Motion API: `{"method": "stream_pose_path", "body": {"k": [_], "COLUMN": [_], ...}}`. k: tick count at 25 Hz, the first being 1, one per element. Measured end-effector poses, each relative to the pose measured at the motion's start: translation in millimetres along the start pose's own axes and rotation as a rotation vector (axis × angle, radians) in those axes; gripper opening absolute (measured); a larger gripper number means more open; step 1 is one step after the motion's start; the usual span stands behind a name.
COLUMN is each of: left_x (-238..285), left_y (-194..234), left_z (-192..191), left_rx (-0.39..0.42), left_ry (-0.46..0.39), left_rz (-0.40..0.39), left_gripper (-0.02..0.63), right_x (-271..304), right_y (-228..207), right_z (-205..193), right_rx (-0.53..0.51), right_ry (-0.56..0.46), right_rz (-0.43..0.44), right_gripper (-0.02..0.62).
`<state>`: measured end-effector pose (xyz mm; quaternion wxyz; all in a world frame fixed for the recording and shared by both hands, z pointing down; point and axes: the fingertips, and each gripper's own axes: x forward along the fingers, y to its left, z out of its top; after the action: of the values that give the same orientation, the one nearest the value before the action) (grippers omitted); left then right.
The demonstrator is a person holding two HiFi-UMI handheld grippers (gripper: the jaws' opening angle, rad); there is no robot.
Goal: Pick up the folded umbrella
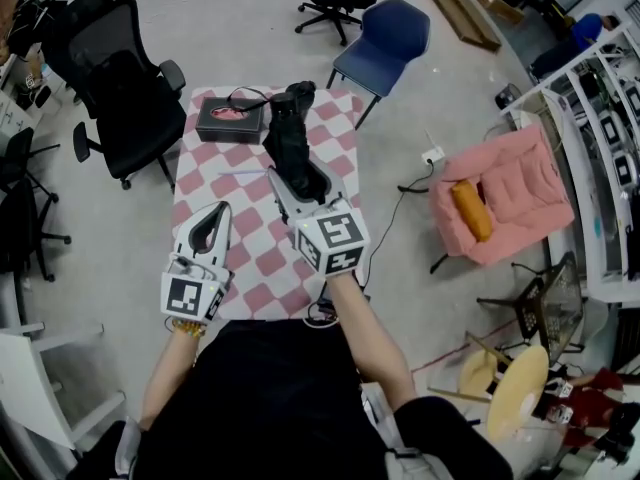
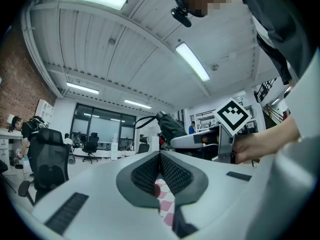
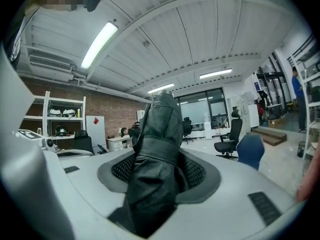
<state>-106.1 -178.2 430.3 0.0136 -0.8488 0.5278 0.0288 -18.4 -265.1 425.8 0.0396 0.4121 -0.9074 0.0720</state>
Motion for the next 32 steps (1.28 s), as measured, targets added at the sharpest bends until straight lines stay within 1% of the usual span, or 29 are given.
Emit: {"method": "stream_pose_path", "body": {"k": [9, 14, 26, 32], "left_x": [9.7, 14.2, 17.2, 18.6], "left_y": [-8.4, -7.6, -8.2, -8.9], "left_z": [1.1, 7.9, 15.0, 17.9], "left_rx": [0.003, 0.007, 0.011, 0.016], "left_ry": [-0.004, -0.013, -0.033, -0.031], "left_rz": [-0.032, -0.035, -0.037, -0.035], "left_gripper": [0.014, 0.014, 0.014, 0.014], "right_x": [-17.4, -22.1, -32.7, -36.9], "right_y": [1.6, 4.0, 8.3, 10.1], "right_z": [35.2, 49.9, 69.2, 69.8], "right_rx": [-0.022, -0.024, -0.047, -0.047], "right_ry": [-0.088, -0.115, -0.196, -0.225], "right_rz": [0.006, -0.002, 0.004, 0.005], "right_gripper": [0.225, 0.225, 0.225, 0.225]}}
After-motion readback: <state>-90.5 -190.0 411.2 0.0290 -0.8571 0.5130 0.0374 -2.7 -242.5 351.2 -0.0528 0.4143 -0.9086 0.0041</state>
